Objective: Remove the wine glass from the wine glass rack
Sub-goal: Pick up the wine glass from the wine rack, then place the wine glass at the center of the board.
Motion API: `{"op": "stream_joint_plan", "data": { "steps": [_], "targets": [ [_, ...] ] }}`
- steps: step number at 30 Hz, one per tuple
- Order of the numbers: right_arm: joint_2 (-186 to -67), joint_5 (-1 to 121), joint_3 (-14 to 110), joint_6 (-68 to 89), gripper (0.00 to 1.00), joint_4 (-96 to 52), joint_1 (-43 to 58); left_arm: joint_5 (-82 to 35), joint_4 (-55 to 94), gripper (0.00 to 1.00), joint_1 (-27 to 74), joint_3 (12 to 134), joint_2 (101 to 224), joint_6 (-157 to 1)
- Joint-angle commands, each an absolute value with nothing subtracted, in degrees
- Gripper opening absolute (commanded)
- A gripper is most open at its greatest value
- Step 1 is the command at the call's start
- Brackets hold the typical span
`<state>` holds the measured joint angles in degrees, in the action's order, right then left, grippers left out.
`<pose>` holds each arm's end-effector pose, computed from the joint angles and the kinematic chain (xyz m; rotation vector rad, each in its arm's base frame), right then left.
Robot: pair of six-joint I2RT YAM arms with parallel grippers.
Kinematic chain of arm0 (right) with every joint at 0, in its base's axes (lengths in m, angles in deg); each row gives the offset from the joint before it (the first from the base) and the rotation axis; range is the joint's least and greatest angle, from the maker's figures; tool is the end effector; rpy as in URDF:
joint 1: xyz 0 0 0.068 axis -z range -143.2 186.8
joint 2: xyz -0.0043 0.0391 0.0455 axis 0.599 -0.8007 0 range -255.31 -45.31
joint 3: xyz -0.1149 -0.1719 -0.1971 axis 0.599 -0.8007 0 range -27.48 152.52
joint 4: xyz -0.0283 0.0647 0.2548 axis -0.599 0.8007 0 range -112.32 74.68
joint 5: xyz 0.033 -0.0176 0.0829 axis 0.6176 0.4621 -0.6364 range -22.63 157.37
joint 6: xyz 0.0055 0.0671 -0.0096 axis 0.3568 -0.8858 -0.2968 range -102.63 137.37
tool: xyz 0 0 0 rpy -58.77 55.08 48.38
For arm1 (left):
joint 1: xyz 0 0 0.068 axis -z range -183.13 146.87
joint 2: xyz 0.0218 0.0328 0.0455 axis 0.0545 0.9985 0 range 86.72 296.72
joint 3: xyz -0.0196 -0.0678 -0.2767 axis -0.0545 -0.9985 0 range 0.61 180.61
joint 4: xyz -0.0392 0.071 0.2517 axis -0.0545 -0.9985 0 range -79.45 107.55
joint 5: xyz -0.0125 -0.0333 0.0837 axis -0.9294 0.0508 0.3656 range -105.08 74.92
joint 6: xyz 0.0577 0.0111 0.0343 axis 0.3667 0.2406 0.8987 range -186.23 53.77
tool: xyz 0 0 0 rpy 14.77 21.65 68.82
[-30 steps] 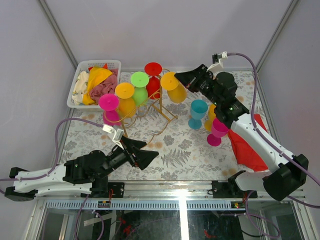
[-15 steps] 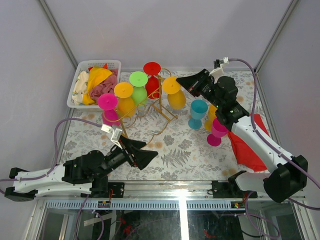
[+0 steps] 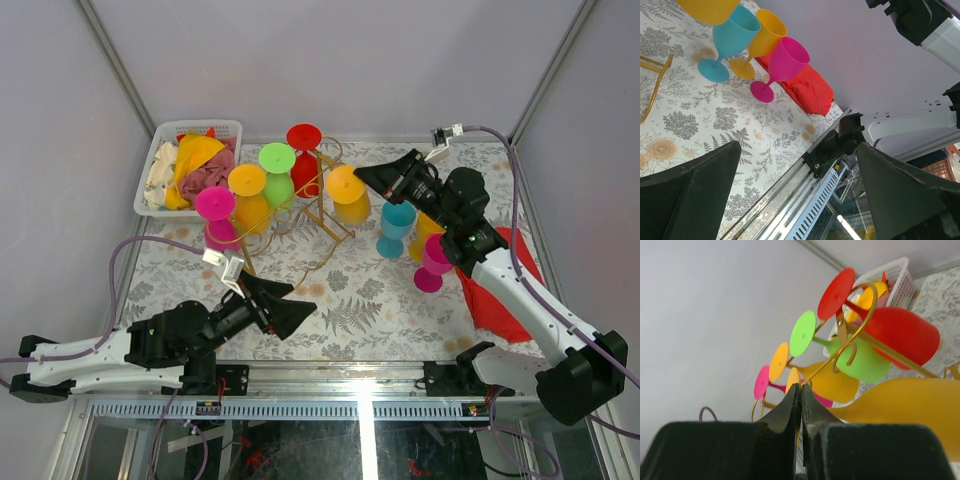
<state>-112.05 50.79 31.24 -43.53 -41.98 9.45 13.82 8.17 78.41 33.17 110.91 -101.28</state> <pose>0.2490 0.1463 0.4185 0.1786 1.5340 1.4579 0.0447 -0.1206 0.3204 0.2696 1.6959 -1.1657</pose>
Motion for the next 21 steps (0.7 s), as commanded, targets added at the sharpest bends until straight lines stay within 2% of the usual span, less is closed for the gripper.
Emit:
{"op": "stream_joint_plan", "data": {
  "steps": [1,4,6,11,17,21],
  "targets": [
    [-108.6,38.5,27.8,-41.3,0.0,-51.5,9.6,14.1,12.7,1.0,78.1,31.8,111.1,-102.5],
    [-108.0,31.8,22.3,-47.2,0.0,-65.3,9.5,12.1,12.6,1.0,78.1,32.3,112.1,-100.6],
    [-106.8,30.5,20.3,-48.2,0.0,-67.9,9.6,11.4,12.7,1.0,78.1,32.9,112.9,-99.6],
    [-101.6,29.4,16.3,-41.8,0.0,-60.3,9.5,9.2,15.8,1.0,78.1,33.2,112.9,-97.1],
    [-96.6,20.5,8.5,-39.7,0.0,-59.6,9.6,8.0,17.5,1.0,78.1,33.4,111.8,-96.6],
    [-95.8,16.0,8.9,-35.9,0.0,-54.3,9.4,5.5,18.8,1.0,78.1,32.7,111.9,-96.6]
  ]
}}
